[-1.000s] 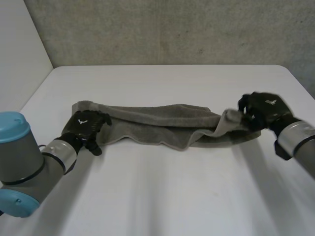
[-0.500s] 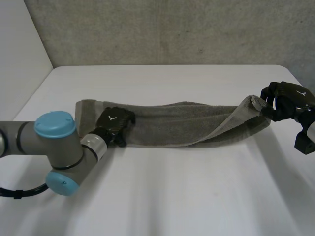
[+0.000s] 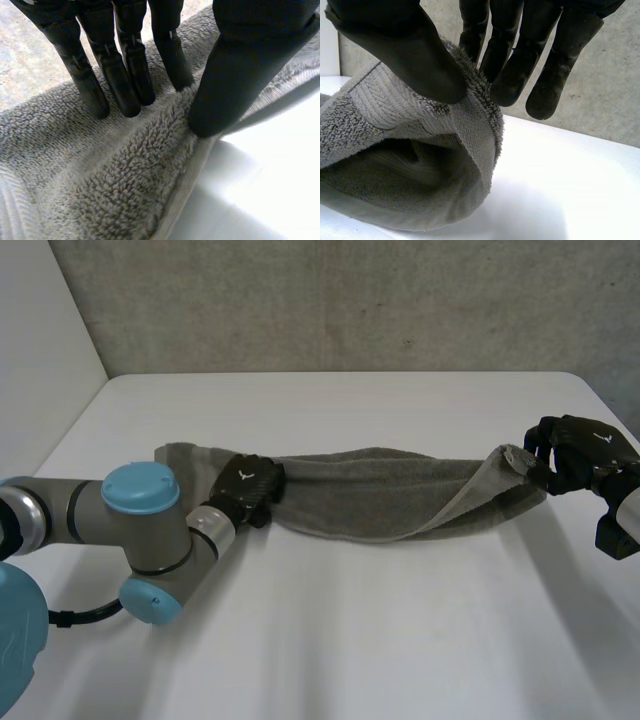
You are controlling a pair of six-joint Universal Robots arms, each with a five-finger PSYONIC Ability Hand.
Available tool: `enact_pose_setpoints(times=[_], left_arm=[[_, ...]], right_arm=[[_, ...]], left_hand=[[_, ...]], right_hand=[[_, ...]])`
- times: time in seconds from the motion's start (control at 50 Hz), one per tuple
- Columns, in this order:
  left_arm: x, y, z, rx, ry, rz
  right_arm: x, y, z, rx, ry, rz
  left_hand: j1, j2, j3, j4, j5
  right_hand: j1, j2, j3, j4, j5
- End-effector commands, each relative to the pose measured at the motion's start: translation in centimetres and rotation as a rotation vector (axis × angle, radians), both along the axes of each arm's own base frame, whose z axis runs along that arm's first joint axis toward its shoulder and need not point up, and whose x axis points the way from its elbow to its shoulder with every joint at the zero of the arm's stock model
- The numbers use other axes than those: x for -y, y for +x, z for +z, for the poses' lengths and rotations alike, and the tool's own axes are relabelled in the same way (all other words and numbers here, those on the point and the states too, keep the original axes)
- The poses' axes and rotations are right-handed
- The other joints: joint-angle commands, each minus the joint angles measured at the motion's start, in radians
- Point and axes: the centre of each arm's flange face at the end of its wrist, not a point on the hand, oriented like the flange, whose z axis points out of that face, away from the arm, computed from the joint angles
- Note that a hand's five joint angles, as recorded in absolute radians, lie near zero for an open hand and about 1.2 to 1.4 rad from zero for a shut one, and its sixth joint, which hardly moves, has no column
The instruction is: Fold the towel.
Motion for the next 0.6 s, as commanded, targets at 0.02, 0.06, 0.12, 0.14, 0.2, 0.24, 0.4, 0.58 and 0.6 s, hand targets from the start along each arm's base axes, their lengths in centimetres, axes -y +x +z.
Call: enact_pose_setpoints(times=[0.02, 0.06, 0.12, 0.14, 0.2, 0.24, 0.4, 0.58, 0.6], left_arm=[[1.0, 0.5, 0.6, -0.002, -0.029, 0.059], [1.1, 0.6, 0.7, 0.000, -0.032, 0.076], [1.2, 0.9, 1.3, 0.000, -0.042, 0.106], [1.2, 0.9, 1.4, 0.000, -0.042, 0.106], [1.2, 1.2, 4.1, -0.027, -0.086, 0.123], [0.8, 2.0, 7.0, -0.049, -0.129, 0.134], [-1.7, 5.4, 18.1, -0.143, -0.336, 0.187], [-5.8, 8.3, 27.5, -0.220, -0.524, 0.220], [-6.4, 8.5, 28.2, -0.222, -0.533, 0.210]], right_arm=[[-0.1, 0.1, -0.1, -0.001, 0.002, 0.002], [-0.1, 0.1, -0.1, -0.002, 0.002, 0.002], [-0.1, 0.1, 0.0, -0.002, 0.000, 0.002], [0.0, 0.0, 0.2, -0.002, -0.006, -0.001], [0.0, 0.0, 1.4, -0.002, -0.043, -0.006], [-0.2, 0.1, 2.9, -0.004, -0.084, -0.005], [-2.9, 0.2, 13.8, 0.018, -0.354, -0.003], [-6.6, 0.5, 23.3, 0.106, -0.484, 0.036], [-6.6, 0.5, 23.3, 0.106, -0.484, 0.037]], left_hand=[[0.423, 0.430, 0.430, 0.429, 0.433], [0.423, 0.430, 0.430, 0.429, 0.433], [0.423, 0.430, 0.430, 0.429, 0.433], [0.423, 0.430, 0.430, 0.429, 0.433], [0.423, 0.430, 0.430, 0.429, 0.433], [0.423, 0.430, 0.430, 0.429, 0.433], [0.423, 0.430, 0.430, 0.429, 0.433], [0.423, 0.430, 0.430, 0.429, 0.433], [0.423, 0.430, 0.430, 0.429, 0.433]], right_hand=[[0.082, 0.087, 0.061, 0.066, 0.068], [0.082, 0.087, 0.061, 0.066, 0.068], [0.082, 0.087, 0.061, 0.066, 0.068], [0.082, 0.087, 0.061, 0.066, 0.068], [0.082, 0.087, 0.061, 0.066, 0.068], [0.082, 0.087, 0.061, 0.066, 0.068], [0.082, 0.087, 0.061, 0.066, 0.068], [0.082, 0.087, 0.061, 0.066, 0.068], [0.082, 0.087, 0.061, 0.066, 0.068]])
